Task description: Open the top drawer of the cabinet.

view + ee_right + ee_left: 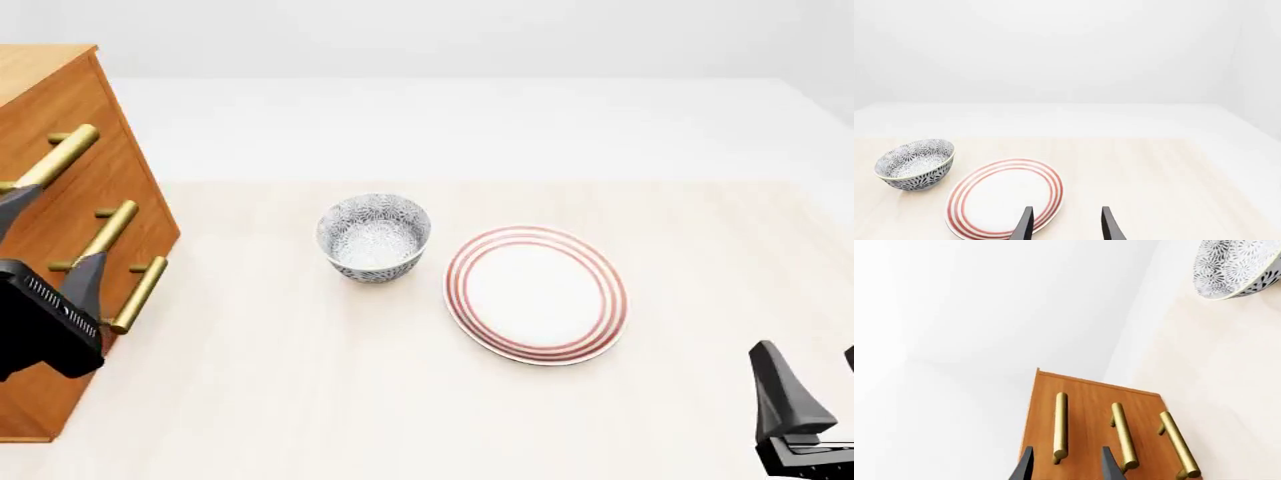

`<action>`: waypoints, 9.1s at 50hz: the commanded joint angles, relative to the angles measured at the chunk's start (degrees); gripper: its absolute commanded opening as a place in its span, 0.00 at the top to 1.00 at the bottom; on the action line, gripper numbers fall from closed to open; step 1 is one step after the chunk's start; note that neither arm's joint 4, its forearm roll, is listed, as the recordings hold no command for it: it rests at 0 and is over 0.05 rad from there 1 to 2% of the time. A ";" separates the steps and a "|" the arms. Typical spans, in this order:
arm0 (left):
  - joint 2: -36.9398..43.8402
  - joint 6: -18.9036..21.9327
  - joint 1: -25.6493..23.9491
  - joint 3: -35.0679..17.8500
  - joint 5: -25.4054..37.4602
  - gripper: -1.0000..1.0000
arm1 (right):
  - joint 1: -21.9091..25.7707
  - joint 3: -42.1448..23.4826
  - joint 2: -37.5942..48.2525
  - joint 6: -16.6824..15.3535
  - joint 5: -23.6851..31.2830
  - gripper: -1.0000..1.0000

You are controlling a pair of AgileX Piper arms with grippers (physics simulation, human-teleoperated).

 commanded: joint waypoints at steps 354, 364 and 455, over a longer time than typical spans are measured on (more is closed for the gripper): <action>2.17 -25.84 -8.45 -13.72 5.13 0.00 | -0.01 0.00 0.00 0.00 0.00 0.00; -0.30 -33.43 -7.24 -15.93 8.74 0.00 | 0.00 0.00 0.00 0.00 0.00 0.00; 7.73 -70.20 1.88 -43.57 53.90 0.00 | 0.00 0.00 0.02 0.00 0.00 0.00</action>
